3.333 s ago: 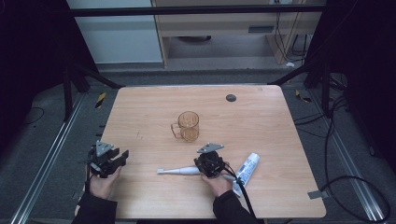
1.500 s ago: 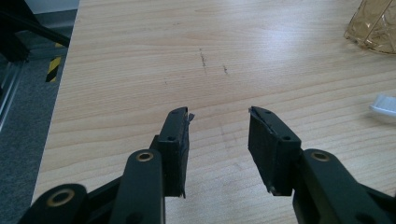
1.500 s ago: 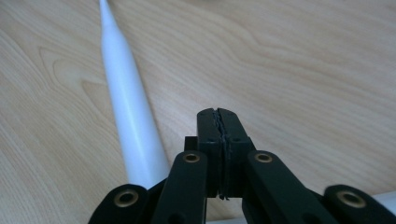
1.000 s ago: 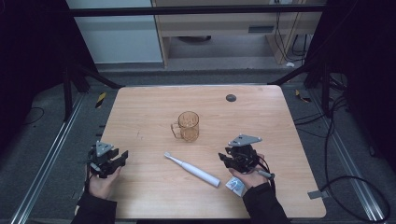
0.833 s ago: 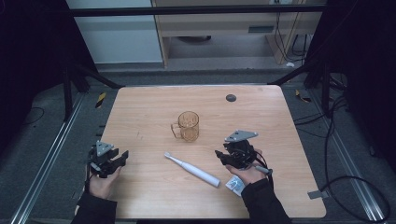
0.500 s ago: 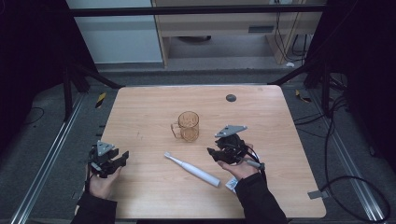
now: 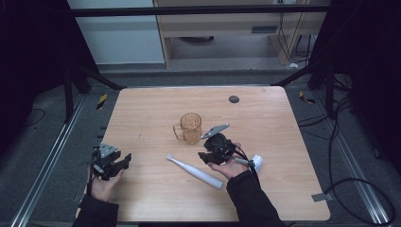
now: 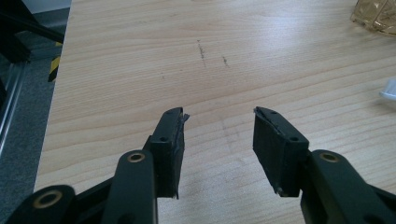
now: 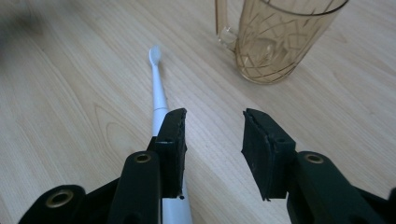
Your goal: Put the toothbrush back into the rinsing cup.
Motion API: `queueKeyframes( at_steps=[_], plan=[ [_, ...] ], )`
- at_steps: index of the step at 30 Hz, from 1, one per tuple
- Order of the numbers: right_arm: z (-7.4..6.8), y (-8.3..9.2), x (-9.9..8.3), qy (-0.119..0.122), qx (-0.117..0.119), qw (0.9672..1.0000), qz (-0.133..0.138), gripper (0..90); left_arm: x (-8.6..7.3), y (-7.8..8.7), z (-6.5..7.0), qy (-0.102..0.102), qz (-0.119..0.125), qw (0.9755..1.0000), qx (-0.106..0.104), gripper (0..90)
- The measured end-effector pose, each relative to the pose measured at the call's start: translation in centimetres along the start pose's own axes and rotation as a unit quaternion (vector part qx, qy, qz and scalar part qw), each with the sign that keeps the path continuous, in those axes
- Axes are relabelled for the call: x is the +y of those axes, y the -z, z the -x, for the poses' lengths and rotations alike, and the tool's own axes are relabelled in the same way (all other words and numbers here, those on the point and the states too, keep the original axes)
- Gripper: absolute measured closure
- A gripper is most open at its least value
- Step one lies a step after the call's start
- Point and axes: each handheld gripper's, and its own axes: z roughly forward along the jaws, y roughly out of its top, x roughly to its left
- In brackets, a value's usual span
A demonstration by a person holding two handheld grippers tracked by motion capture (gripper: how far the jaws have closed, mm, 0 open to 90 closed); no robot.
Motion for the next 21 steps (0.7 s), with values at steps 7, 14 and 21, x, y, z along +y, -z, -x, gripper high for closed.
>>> queueKeyframes(
  at_steps=[7,14,21],
  plan=[
    [-0.8,-1.4,0.5,0.010,0.014,0.9996,-0.021,61.1,0.0,-0.1,-0.1,0.000,-0.003,1.0000,0.001,51.7],
    [-1.4,-2.6,0.7,0.015,0.027,0.9987,-0.040,62.5,0.0,-0.1,0.0,-0.001,-0.003,1.0000,0.001,51.6],
    [-1.8,-3.7,1.0,0.020,0.035,0.9970,-0.066,62.3,0.0,-0.1,0.0,-0.001,-0.003,1.0000,0.000,51.5]
  ],
)
